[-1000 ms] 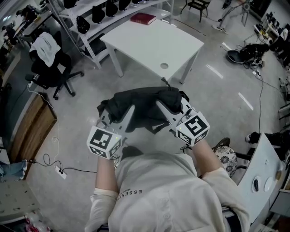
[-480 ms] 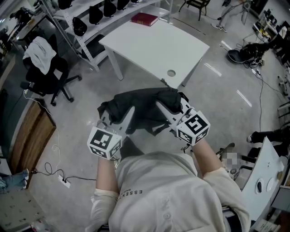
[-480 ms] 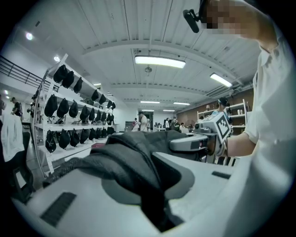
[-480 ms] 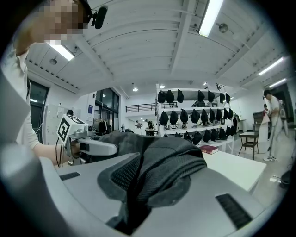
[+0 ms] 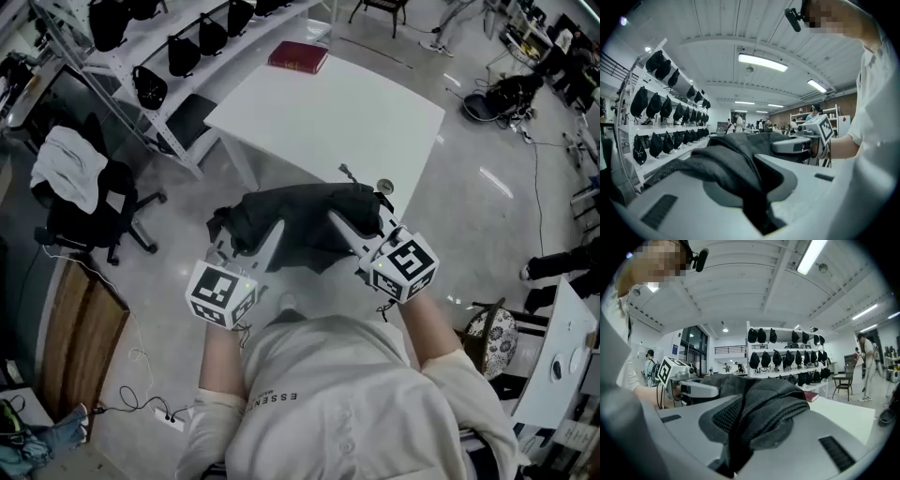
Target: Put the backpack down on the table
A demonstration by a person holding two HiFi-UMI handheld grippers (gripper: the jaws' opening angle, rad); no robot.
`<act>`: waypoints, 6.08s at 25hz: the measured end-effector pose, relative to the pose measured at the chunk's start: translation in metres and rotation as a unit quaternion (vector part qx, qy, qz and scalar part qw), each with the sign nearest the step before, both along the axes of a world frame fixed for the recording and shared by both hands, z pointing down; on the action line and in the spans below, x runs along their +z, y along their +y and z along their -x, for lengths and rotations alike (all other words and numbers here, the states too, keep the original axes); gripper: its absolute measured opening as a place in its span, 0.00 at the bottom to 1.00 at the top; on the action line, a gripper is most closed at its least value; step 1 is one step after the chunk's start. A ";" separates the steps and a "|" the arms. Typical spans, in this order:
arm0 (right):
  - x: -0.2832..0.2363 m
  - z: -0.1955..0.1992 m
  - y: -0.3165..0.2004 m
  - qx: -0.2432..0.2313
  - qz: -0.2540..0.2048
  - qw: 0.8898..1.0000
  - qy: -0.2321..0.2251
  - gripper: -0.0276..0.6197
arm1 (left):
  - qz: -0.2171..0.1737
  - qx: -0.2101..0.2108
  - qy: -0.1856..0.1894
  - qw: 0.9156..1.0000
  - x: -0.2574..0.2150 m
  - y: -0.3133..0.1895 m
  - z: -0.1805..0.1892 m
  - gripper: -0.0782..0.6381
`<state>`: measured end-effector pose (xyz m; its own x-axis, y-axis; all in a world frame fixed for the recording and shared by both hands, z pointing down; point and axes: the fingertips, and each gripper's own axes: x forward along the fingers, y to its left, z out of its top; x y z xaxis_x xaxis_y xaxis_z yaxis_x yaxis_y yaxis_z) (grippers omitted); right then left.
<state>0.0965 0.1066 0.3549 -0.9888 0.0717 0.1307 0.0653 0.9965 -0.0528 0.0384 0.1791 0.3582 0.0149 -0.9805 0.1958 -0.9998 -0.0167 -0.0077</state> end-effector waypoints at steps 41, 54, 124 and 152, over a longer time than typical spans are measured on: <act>-0.041 0.159 -0.363 0.189 -0.039 0.981 -0.016 0.16 | -0.015 0.206 -0.024 0.978 -0.040 -0.390 0.182 0.21; -0.029 0.182 -0.463 0.255 -0.043 0.966 0.003 0.16 | -0.013 0.269 -0.002 0.963 -0.025 -0.502 0.210 0.21; 0.137 0.187 -0.371 0.370 0.151 0.916 0.014 0.22 | 0.065 0.346 0.106 0.930 0.142 -0.420 0.233 0.22; 0.233 0.174 -0.298 0.363 0.209 0.905 0.070 0.29 | 0.094 0.343 0.153 0.922 0.222 -0.351 0.226 0.25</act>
<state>-0.0771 -0.1916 0.5874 -0.7709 -0.5180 0.3706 -0.6354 0.6657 -0.3913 -0.1881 -0.1715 0.5804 0.7022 -0.6686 0.2447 -0.7080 -0.6192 0.3397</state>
